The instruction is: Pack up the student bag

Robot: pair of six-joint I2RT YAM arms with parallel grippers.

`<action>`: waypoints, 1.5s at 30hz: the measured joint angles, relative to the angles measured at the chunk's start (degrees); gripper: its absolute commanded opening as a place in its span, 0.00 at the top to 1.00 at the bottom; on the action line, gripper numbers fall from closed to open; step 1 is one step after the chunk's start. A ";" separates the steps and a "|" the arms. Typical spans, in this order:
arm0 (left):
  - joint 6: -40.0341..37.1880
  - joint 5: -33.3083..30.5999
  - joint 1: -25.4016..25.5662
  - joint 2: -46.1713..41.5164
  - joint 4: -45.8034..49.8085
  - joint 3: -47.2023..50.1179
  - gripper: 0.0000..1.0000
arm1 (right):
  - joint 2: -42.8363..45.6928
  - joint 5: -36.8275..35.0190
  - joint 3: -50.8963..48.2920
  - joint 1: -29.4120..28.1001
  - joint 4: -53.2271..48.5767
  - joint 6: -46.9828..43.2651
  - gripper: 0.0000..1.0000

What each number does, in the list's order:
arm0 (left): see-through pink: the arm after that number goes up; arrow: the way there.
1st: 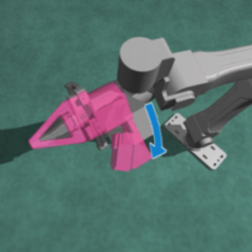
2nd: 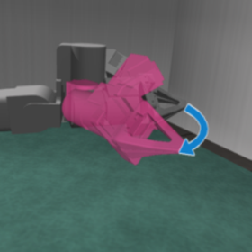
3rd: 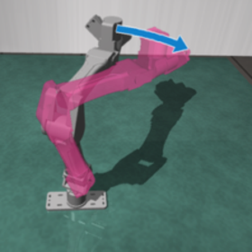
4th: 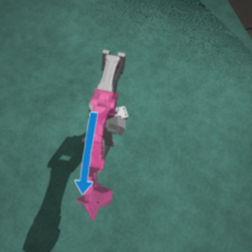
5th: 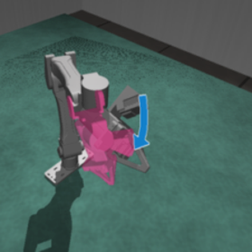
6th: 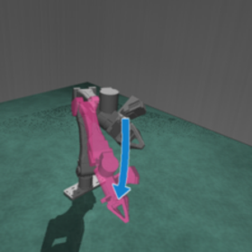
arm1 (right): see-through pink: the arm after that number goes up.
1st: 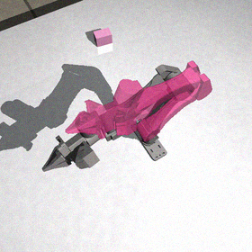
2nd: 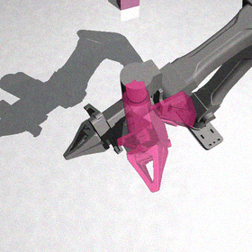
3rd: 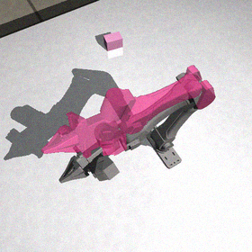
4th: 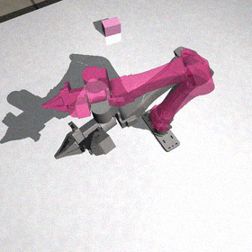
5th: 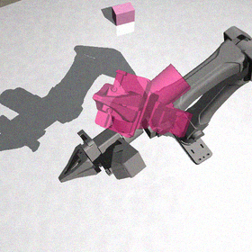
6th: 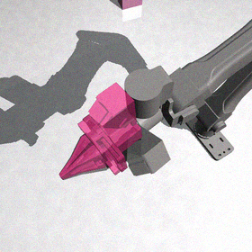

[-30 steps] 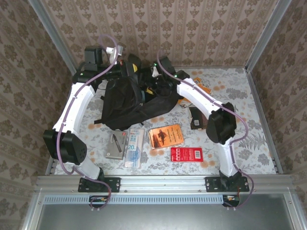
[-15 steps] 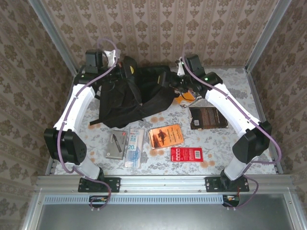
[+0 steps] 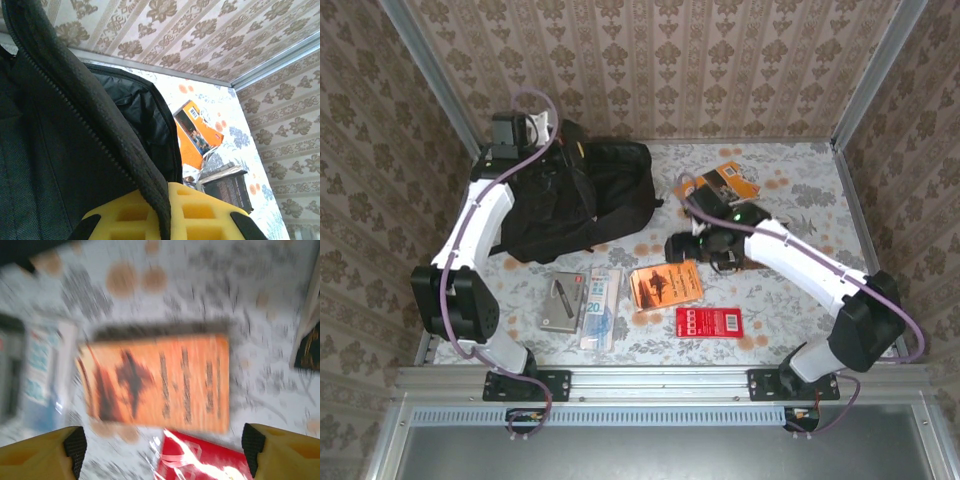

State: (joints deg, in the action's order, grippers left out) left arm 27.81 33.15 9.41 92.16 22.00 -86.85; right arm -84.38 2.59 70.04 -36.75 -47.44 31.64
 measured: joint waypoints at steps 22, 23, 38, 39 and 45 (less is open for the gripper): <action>0.28 0.22 1.95 -3.80 -7.74 9.88 0.97 | 37.46 14.71 -48.74 12.79 8.61 31.67 0.03; 0.31 0.22 1.95 -3.85 -7.93 9.90 0.97 | 37.22 15.28 -48.89 12.76 9.25 32.09 0.03; 0.31 0.17 2.78 -5.33 -8.33 11.10 0.96 | 37.94 17.57 -54.38 13.35 30.42 37.09 0.40; 0.31 0.17 2.86 -5.31 -8.33 11.10 0.96 | 37.92 17.59 -54.77 13.35 32.68 37.18 0.42; 0.28 0.15 3.10 -5.31 -8.31 11.13 0.96 | 35.95 18.38 -58.71 13.68 44.74 37.16 0.45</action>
State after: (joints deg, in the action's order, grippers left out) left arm 28.10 33.30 12.51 86.85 13.69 -75.72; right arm -48.42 20.97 11.33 -23.07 -2.70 68.79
